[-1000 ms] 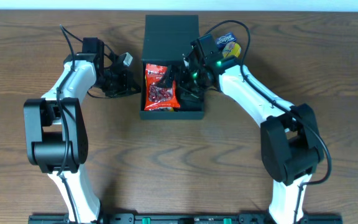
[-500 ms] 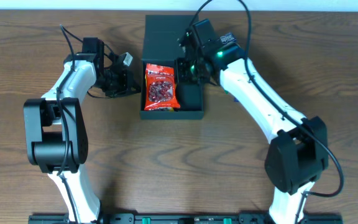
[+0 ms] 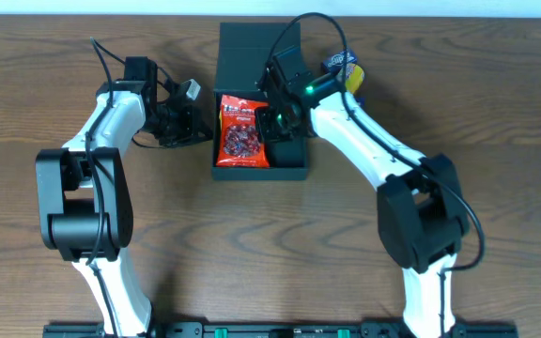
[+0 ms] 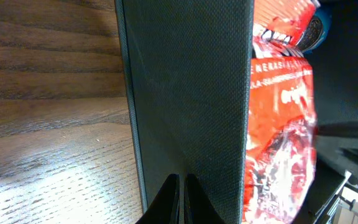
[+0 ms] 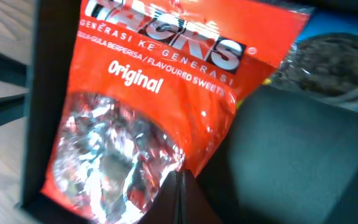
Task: Pack container
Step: 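Press the red bag down into the box with the right gripper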
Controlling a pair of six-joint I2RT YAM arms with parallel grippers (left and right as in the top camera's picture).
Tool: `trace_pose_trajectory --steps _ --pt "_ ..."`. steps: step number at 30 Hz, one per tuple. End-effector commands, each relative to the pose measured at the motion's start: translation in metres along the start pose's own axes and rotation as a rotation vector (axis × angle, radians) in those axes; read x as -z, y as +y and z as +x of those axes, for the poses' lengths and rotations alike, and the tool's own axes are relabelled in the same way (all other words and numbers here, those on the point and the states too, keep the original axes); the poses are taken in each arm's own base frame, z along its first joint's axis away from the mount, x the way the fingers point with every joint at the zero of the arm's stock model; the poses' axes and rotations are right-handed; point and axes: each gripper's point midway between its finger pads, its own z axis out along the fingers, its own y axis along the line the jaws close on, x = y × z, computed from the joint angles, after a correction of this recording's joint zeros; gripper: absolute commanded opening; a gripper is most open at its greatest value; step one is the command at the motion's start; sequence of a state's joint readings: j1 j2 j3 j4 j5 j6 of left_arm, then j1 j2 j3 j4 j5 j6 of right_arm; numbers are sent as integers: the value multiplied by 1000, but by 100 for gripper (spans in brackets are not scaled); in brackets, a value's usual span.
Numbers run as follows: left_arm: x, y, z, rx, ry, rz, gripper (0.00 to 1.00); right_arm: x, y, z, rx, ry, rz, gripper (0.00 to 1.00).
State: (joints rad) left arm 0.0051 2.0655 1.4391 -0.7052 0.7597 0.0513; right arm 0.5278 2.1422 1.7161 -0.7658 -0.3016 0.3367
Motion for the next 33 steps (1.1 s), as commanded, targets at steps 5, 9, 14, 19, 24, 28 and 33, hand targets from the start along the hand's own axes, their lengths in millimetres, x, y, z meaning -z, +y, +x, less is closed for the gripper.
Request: trace_pose_trajectory --steps 5,9,14,19,24,28,33 --pt "-4 -1 4 10 14 16 6 -28 15 4 63 10 -58 1" --pt "-4 -1 4 10 13 16 6 -30 18 3 81 3 -62 1" --pt "-4 -1 4 10 13 16 6 -25 18 -1 103 -7 -60 1" --pt "-4 -1 4 10 13 16 6 12 12 -25 121 -90 -20 1" --pt "-4 -1 4 10 13 16 6 46 -17 -39 94 -169 137 1" --pt "-4 -1 3 9 12 16 6 37 -39 -27 52 -110 208 1" --pt "-4 -1 3 8 11 16 6 9 -49 -17 14 -56 222 1"
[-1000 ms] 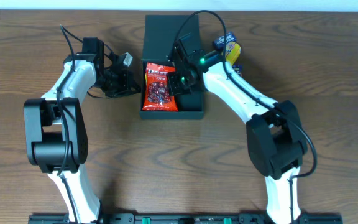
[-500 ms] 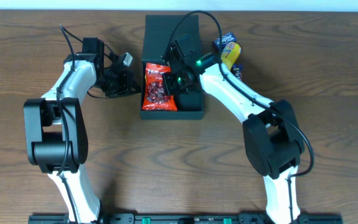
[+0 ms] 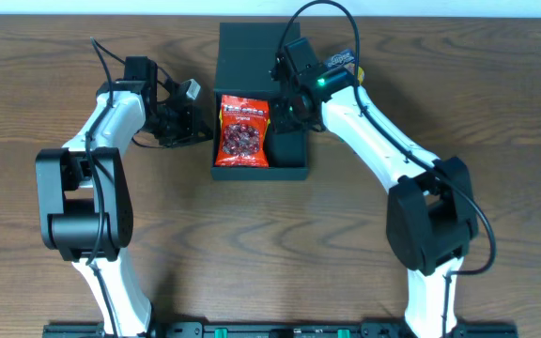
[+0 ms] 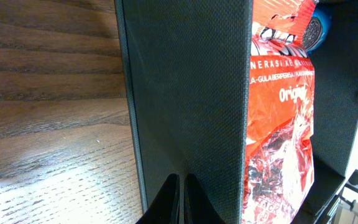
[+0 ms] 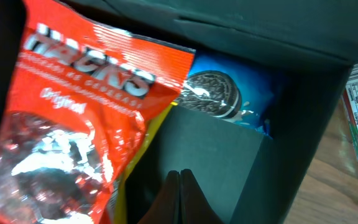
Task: Pack container
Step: 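Press the red bag down into the box with the right gripper, then reach the right gripper to the yellow can and grasp it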
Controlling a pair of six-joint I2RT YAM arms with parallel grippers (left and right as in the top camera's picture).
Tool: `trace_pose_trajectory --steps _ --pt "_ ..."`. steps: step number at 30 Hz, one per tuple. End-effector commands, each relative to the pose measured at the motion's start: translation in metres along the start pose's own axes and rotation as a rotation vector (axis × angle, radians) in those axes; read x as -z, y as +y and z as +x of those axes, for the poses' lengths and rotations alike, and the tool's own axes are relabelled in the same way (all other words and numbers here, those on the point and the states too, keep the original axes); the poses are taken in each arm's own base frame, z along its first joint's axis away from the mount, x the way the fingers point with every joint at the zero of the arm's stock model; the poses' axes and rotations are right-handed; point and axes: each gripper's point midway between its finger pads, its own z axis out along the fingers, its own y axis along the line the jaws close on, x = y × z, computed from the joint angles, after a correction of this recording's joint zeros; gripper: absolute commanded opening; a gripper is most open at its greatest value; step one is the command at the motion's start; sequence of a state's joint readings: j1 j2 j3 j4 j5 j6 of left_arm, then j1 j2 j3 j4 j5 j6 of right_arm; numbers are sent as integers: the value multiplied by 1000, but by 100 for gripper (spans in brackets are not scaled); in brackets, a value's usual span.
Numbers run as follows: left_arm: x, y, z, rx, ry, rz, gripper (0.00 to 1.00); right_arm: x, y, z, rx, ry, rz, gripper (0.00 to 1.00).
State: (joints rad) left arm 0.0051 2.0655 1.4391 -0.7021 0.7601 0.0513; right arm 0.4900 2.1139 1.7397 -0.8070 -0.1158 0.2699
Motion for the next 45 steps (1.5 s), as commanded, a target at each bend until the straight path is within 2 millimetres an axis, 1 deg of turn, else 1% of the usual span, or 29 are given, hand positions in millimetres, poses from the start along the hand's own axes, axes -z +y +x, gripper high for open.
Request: trace_pose_trajectory --steps 1,4,7,10,14,17,22,25,28,31,34,36,42,45 --pt "-4 -1 4 10 13 15 6 -23 -5 7 -18 35 36 1" --pt "-4 -1 4 10 13 15 6 -40 0 17 -9 73 27 1" --pt "-4 -1 4 10 13 16 6 -52 6 23 3 91 19 1" --pt "-4 -1 4 10 13 16 6 -60 12 24 13 92 5 1" --pt "-4 -1 4 10 14 16 6 -73 25 29 24 106 -48 1" --pt "-4 -1 4 11 14 16 6 -77 35 28 35 99 -80 1" --pt "-4 -1 4 11 15 16 6 -78 47 21 58 60 -102 1" --pt "-4 -1 4 11 15 16 6 -77 55 21 106 52 -133 1" --pt "-4 -1 4 11 15 16 6 -77 55 21 129 53 -131 1" --pt "-4 -1 4 11 15 16 6 -76 48 23 118 70 -116 1" --pt "-4 -1 4 11 15 15 6 -67 35 20 92 95 -82 1" --pt "-4 -1 4 11 15 15 6 -54 26 12 89 103 -56 1" --pt "-4 -1 4 10 14 15 6 4 19 -39 163 19 -60 1" --pt "-4 -1 4 10 14 15 6 31 14 -62 147 -37 -59 1"
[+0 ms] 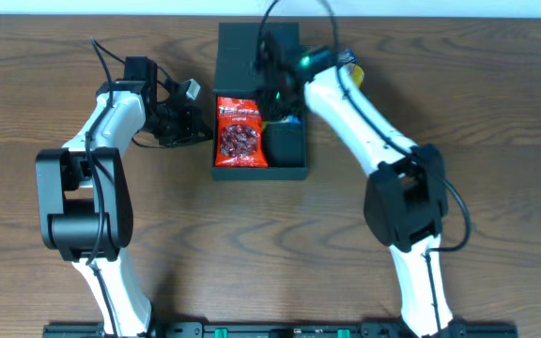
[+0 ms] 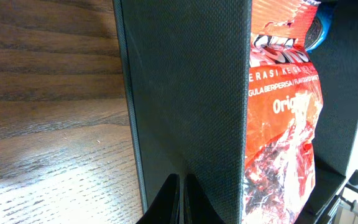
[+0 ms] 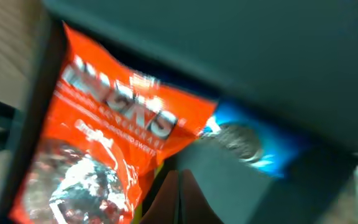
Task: Pack container
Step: 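Reach the right gripper to the yellow can and grasp it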
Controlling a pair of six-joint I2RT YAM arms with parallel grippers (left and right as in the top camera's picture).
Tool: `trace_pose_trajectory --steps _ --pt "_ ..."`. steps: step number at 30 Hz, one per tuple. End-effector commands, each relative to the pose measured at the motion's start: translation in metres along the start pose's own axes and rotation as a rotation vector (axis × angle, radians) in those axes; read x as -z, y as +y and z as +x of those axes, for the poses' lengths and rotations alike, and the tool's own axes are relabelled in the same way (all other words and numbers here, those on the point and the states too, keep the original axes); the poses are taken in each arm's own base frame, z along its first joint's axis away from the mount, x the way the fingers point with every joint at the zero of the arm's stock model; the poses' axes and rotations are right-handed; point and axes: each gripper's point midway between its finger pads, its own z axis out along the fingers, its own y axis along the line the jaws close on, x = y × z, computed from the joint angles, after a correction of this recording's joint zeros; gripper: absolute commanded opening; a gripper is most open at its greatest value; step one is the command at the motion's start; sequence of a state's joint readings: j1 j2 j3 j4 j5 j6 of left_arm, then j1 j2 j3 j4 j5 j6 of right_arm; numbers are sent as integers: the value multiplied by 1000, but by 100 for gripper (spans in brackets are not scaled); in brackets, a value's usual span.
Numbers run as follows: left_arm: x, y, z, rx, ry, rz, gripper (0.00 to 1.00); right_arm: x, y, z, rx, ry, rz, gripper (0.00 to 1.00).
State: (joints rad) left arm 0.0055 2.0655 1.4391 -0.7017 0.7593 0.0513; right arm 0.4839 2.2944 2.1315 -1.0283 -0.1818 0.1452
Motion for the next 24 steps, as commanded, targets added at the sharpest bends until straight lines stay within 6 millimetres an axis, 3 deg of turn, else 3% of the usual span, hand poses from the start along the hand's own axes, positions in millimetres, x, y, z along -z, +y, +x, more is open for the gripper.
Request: trace_pose_trajectory --steps 1,5,12,14,17,19,24 --pt "-4 -1 4 10 14 16 6 32 -11 -27 25 -76 7 1" --pt "-4 -1 4 12 16 16 6 61 -43 -50 -160 -161 61 2" --pt "-4 -1 4 11 15 16 6 72 -156 -44 -621 -257 323 6" --pt "-4 -1 4 10 14 16 6 67 -178 -40 -698 -265 352 35" --pt "-4 -1 4 10 15 16 6 52 -194 -33 -748 -240 357 66" --pt "-4 -1 4 10 15 16 6 39 -202 -26 -782 -210 361 68" --pt "-4 -1 4 11 15 16 6 5 -200 -15 -812 -129 288 72"
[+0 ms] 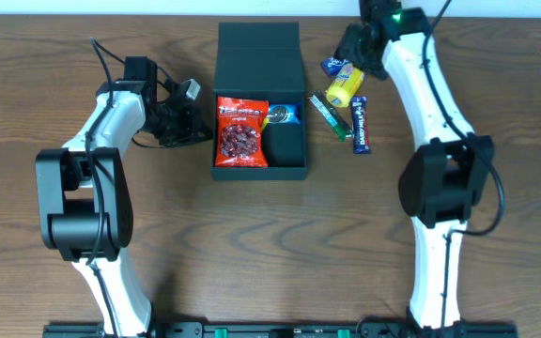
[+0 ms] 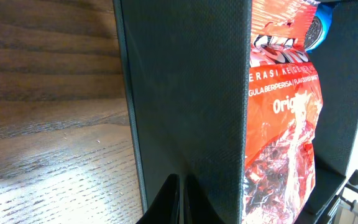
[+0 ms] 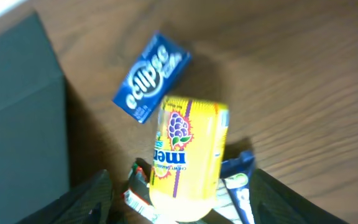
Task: Pack container
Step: 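Reach the right gripper to the yellow can and grasp it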
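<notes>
The black box point(image 1: 295, 172) stands open mid-table. In it lie a red candy bag point(image 1: 241, 131) on the left and a blue Oreo pack point(image 1: 285, 115) at the back right. My left gripper point(image 2: 179, 200) is shut, its tips against the box's outer left wall point(image 2: 185, 93). A yellow Mentos bottle point(image 3: 188, 155) lies on the table right of the box. My right gripper point(image 3: 185, 208) hangs open just above it, one finger on either side. In the overhead view the right gripper point(image 1: 358, 49) is at the back right, over the bottle point(image 1: 344, 86).
Around the bottle lie a blue Eclipse pack point(image 3: 151, 87), a green-wrapped bar point(image 1: 328, 110) and a dark blue bar point(image 1: 360, 124). The box's lid point(image 1: 259, 52) lies flat behind the box. A dark block point(image 1: 285, 144) fills the box's front right.
My right gripper was shut over the back of the box. Now it is open over the yellow bottle on the table right of the box. The left gripper has not moved.
My right gripper was shut inside the box at the red bag's right edge. Then it was higher over the box's right half, then near the lid, still shut. Now it is outside, open over the yellow bottle. The left gripper stayed against the box wall.
</notes>
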Controlling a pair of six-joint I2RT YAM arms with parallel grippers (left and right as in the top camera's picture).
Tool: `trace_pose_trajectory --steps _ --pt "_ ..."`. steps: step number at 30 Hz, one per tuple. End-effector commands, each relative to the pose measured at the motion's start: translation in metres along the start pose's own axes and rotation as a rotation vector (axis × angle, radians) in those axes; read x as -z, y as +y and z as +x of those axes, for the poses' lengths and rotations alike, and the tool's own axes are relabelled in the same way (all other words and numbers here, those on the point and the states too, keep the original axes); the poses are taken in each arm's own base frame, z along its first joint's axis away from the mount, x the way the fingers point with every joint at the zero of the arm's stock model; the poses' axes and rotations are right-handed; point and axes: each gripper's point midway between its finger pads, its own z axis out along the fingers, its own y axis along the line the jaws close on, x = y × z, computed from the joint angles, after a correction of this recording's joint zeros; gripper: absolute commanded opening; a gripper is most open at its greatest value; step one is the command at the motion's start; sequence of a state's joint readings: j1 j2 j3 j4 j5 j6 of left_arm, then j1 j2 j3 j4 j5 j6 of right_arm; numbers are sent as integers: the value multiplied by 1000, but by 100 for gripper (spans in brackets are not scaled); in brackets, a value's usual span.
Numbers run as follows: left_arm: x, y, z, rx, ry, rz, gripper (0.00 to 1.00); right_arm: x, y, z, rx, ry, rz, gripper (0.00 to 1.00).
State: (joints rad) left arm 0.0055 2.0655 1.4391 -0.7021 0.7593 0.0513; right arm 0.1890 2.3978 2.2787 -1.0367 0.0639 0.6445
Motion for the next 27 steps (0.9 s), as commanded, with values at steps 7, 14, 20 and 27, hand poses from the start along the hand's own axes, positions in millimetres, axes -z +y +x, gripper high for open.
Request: trace_pose_trajectory --steps 7,14,20,27 --pt "-4 -1 4 12 16 16 6 -44 -6 28 -43 108 25 72" --pt "-4 -1 4 12 16 16 6 -55 -9 34 -52 128 34 72" --pt "-4 -1 5 13 17 16 6 -64 -11 36 -50 132 37 71" --pt "-4 -1 5 13 17 16 6 -80 -11 42 -31 152 31 71"
